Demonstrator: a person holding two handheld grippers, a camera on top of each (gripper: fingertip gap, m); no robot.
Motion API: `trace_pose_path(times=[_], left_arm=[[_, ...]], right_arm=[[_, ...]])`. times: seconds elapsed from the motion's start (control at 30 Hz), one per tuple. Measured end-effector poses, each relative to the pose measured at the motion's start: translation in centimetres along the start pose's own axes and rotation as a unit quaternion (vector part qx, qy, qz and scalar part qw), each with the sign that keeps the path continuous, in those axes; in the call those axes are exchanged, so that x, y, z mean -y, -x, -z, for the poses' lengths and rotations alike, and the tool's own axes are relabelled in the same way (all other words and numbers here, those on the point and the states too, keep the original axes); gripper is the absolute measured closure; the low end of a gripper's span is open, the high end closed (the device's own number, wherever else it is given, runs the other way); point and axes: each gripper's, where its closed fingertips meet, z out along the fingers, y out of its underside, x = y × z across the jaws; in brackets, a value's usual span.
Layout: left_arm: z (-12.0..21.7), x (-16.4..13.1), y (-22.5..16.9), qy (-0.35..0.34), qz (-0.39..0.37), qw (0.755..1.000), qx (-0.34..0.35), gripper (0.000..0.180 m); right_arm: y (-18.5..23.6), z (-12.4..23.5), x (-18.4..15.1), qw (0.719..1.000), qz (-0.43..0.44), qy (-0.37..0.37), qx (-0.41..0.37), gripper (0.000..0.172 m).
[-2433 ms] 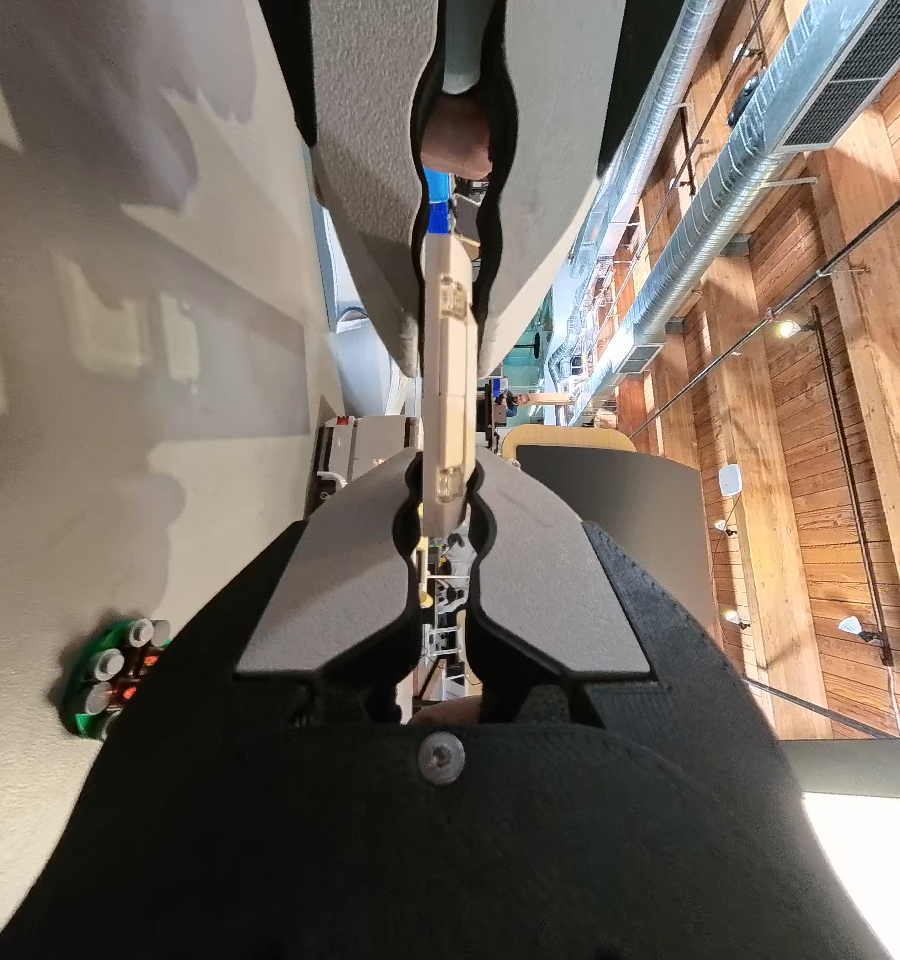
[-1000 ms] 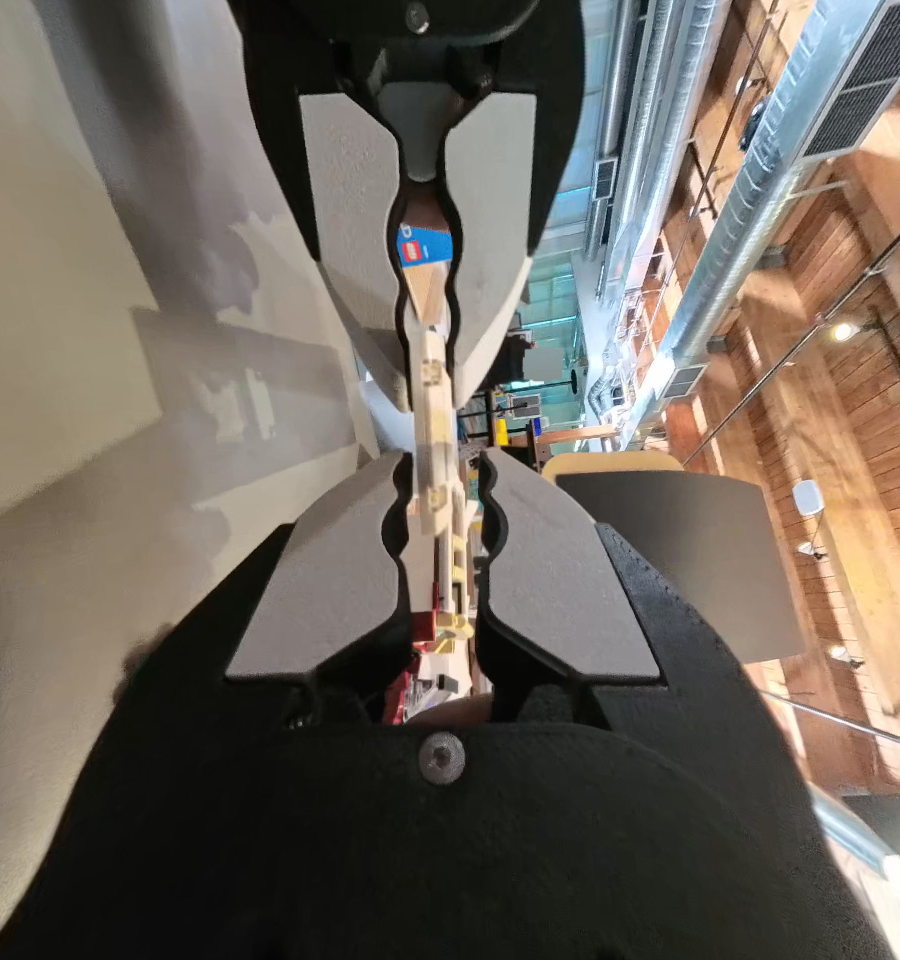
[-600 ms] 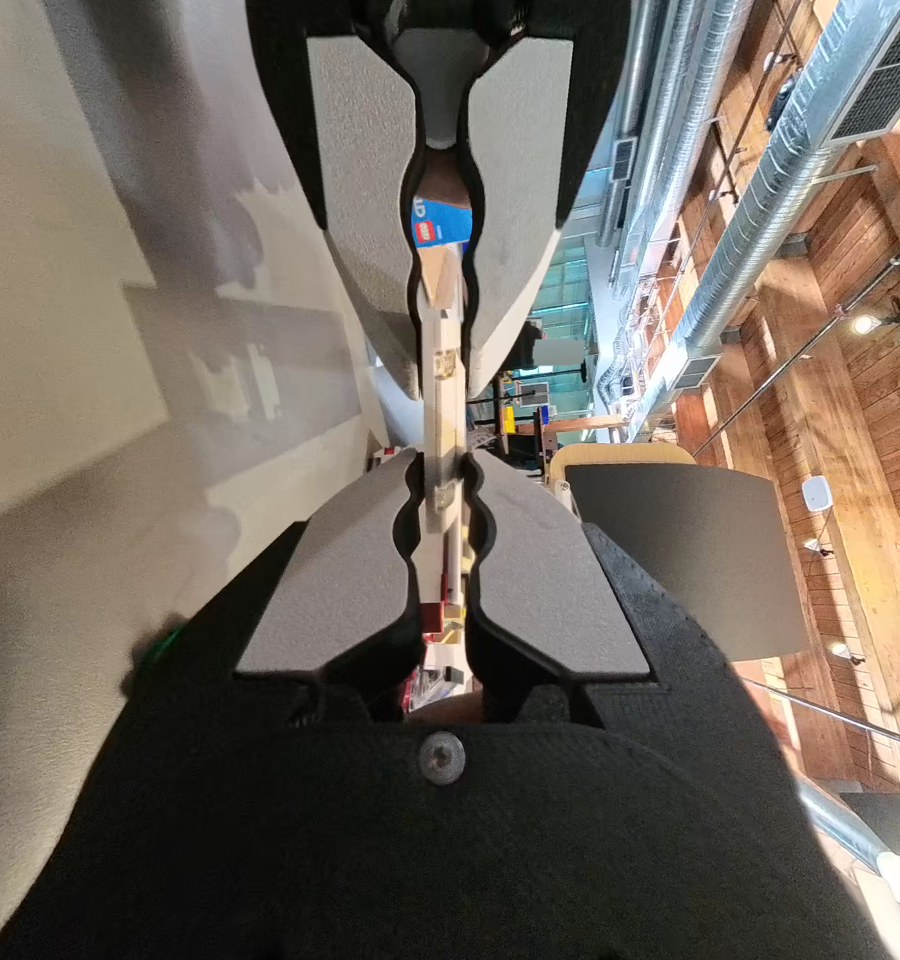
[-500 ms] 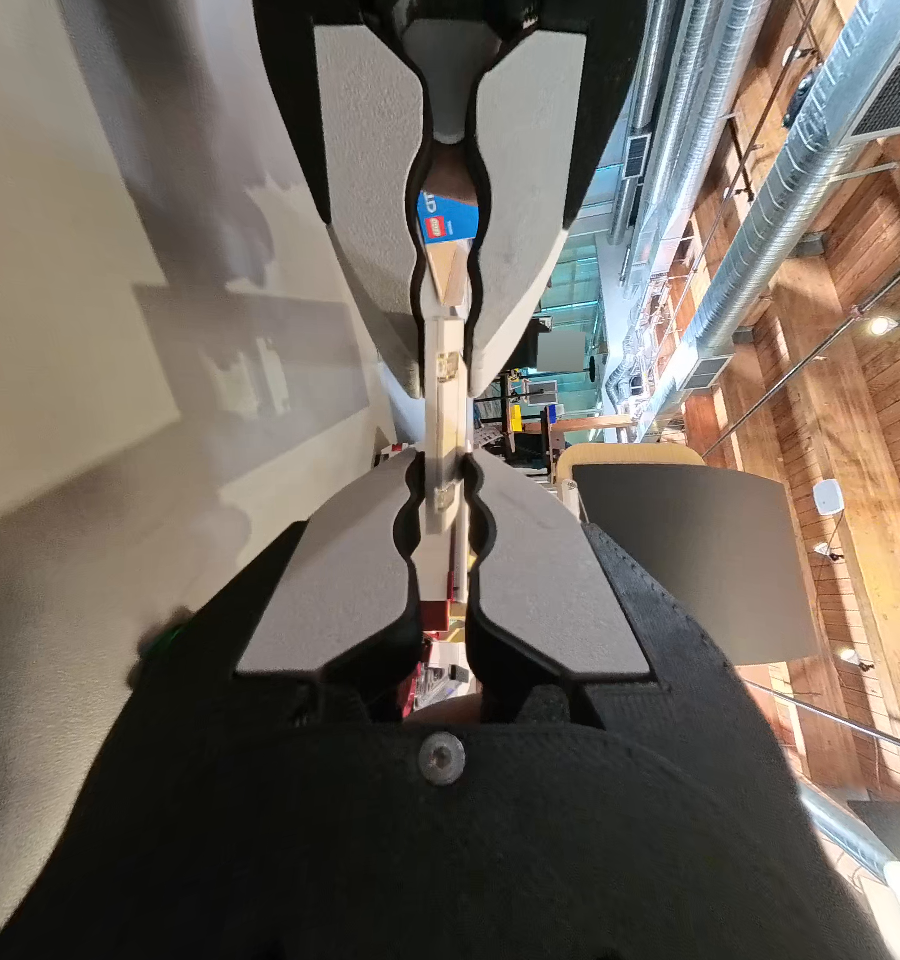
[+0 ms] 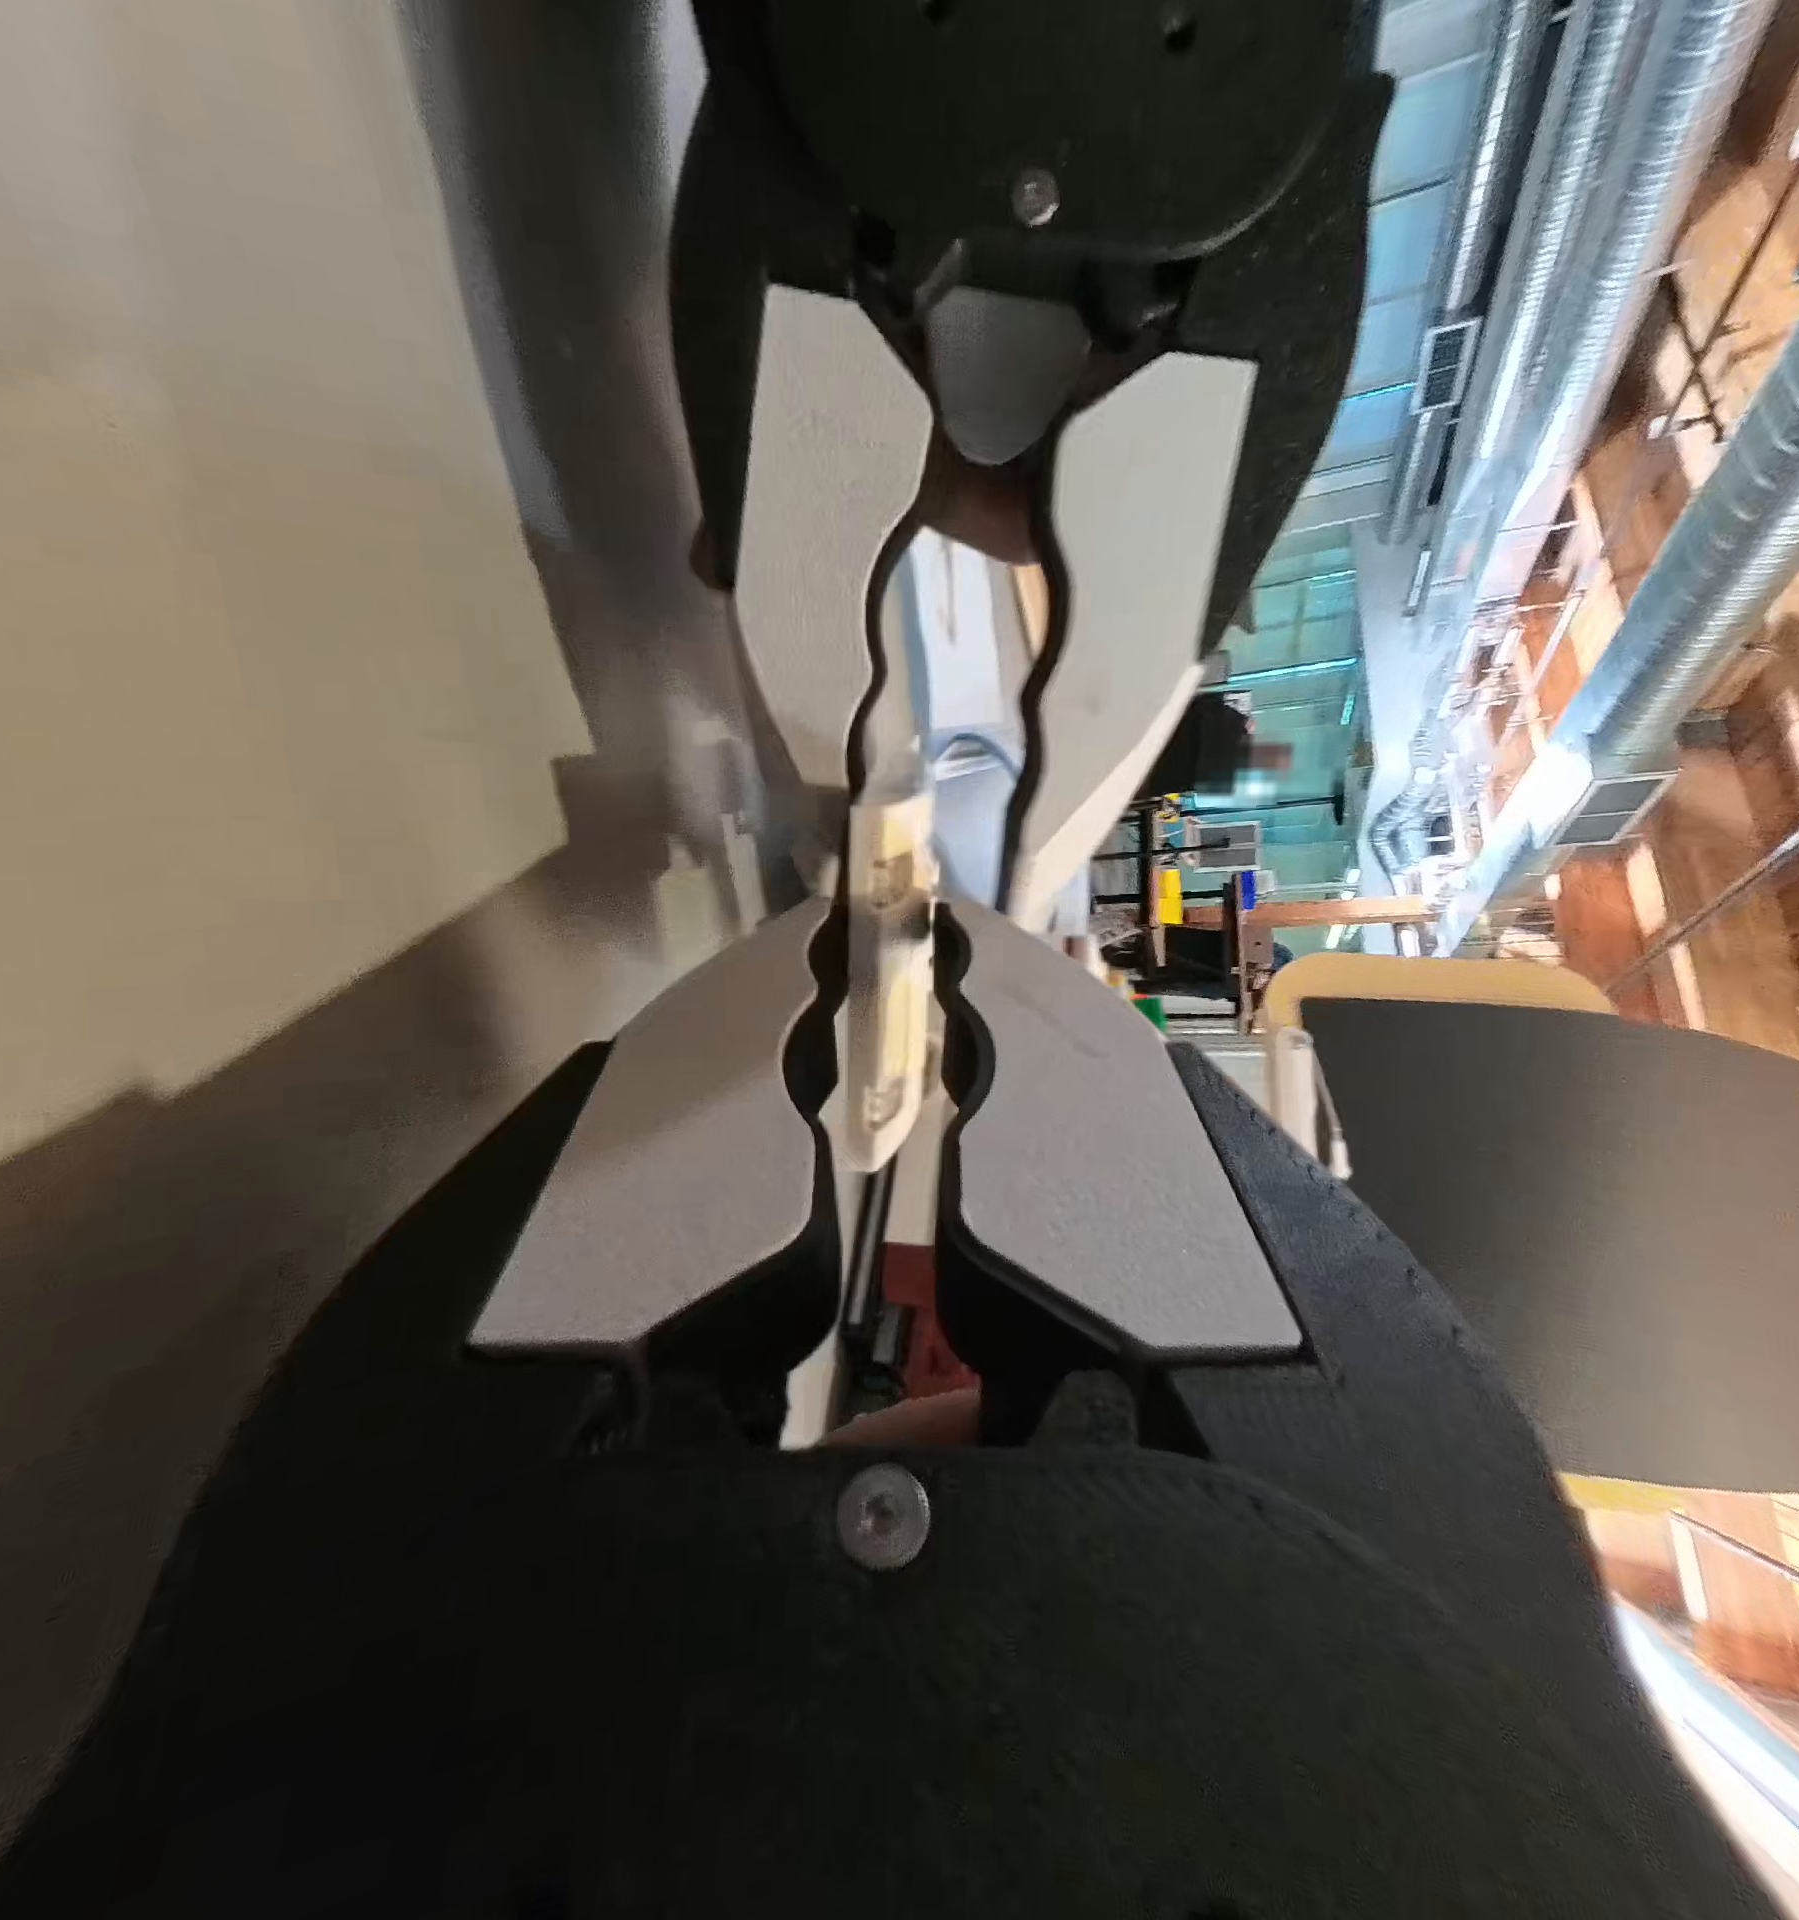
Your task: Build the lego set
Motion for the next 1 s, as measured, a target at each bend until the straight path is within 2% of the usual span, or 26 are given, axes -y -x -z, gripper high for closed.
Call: trace_pose_path(times=[0.1,0.17,0.27,0.4,0.57,0.6,0.73,0.8,0.9,0.93,1.0], left_arm=[[-0.3,-0.6,-1.8,0.011,0.064,0.995,-0.071,0.122],[-0.2,-0.8,-2.2,0.013,0.108,0.990,-0.094,0.117],[0.2,-0.4,-2.0,0.000,0.198,0.972,-0.128,0.107],[0.5,-0.2,-1.0,-0.010,0.300,0.943,-0.143,0.105],[0.4,-1.0,-0.3,-0.001,0.423,0.891,-0.167,0.107],[0.3,-1.3,-0.2,0.001,0.442,0.881,-0.168,0.107],[0.1,-2.9,0.5,0.014,0.507,0.848,-0.155,0.108],[0.1,-3.5,1.0,0.012,0.540,0.829,-0.146,0.108],[0.2,-4.3,2.2,-0.002,0.584,0.802,-0.125,0.109],[0.3,-4.7,2.6,-0.004,0.596,0.795,-0.116,0.110],[0.4,-5.3,3.4,-0.013,0.615,0.783,-0.097,0.111]], right_arm=[[1.8,0.3,-0.6,0.998,-0.031,0.006,0.053,0.145],[2.6,0.7,-1.0,0.995,-0.060,0.011,0.082,0.140],[2.4,1.6,-1.1,0.979,-0.173,0.004,0.109,0.136],[1.3,2.4,-1.6,0.945,-0.306,-0.004,0.112,0.137],[3.8,2.6,-4.0,0.868,-0.448,0.093,0.192,0.133],[3.9,2.8,-4.2,0.851,-0.476,0.101,0.196,0.127],[2.2,3.8,-4.4,0.778,-0.594,0.094,0.182,0.128],[-0.2,4.2,-3.6,0.740,-0.652,0.051,0.158,0.127],[-7.3,4.9,0.1,0.670,-0.727,-0.118,0.094,0.127],[-10.6,5.7,1.3,0.638,-0.743,-0.193,0.056,0.127],[-17.3,8.8,3.2,0.547,-0.754,-0.362,-0.035,0.129]])
